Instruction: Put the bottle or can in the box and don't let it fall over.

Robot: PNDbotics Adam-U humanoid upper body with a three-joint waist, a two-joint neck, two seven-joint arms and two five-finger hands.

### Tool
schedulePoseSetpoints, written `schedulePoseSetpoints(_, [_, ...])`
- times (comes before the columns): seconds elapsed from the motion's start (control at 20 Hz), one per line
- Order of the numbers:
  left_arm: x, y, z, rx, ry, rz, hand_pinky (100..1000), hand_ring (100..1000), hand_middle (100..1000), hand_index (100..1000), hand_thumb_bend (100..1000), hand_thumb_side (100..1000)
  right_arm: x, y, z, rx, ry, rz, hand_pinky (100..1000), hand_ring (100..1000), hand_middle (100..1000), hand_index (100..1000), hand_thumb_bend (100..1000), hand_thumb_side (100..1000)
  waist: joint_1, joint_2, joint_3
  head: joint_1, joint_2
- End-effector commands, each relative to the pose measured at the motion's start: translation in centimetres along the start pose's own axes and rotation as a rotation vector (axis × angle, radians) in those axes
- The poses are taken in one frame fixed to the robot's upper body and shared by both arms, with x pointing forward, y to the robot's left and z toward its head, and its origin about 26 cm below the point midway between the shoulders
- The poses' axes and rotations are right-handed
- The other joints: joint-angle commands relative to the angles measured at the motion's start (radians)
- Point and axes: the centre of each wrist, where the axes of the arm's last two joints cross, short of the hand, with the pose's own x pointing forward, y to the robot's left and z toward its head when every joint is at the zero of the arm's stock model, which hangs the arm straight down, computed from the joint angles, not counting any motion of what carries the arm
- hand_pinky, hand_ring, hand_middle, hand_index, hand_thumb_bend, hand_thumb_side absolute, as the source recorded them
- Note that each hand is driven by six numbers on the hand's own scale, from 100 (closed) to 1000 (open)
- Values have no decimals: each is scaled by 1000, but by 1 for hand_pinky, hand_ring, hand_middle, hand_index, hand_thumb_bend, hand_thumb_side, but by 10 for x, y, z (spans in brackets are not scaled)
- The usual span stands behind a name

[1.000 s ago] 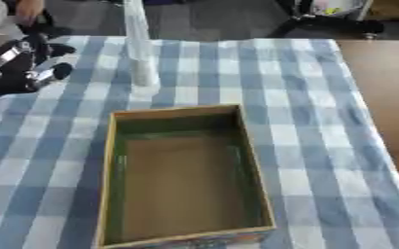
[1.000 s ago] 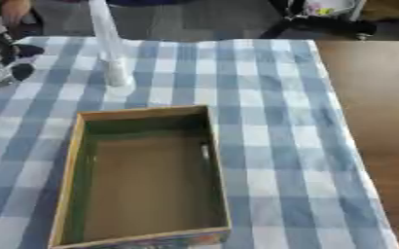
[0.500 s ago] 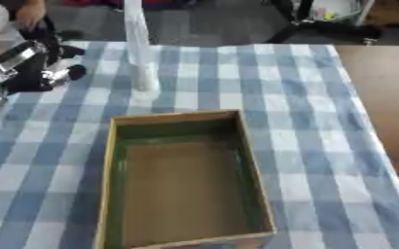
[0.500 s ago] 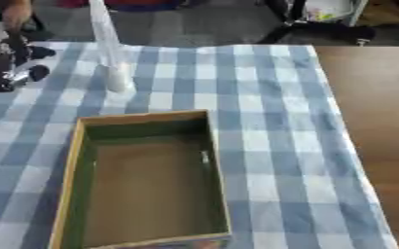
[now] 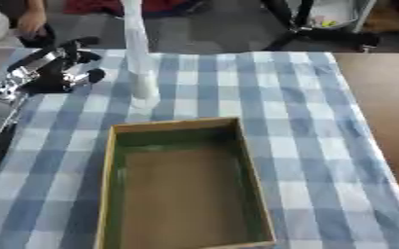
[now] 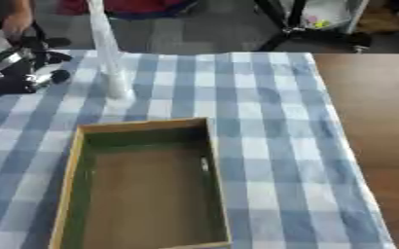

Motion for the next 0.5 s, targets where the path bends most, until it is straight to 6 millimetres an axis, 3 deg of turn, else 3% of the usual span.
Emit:
schedulePoseSetpoints(0.05, [10,13,-3,27,-16,-35,1000,911,991,1000,452,520,6,-3,-5,20,-21,17,850,983,1000,1000,100,622,-1,-12,-3,3,-15])
schedulePoseSetpoints(0.5, [22,15,-18,35,-57,-69,1000,917,993,1000,458,519,6,0,-8,33,-27,12,850,984,1000,1000,100,628,1,5,-11,11,-27])
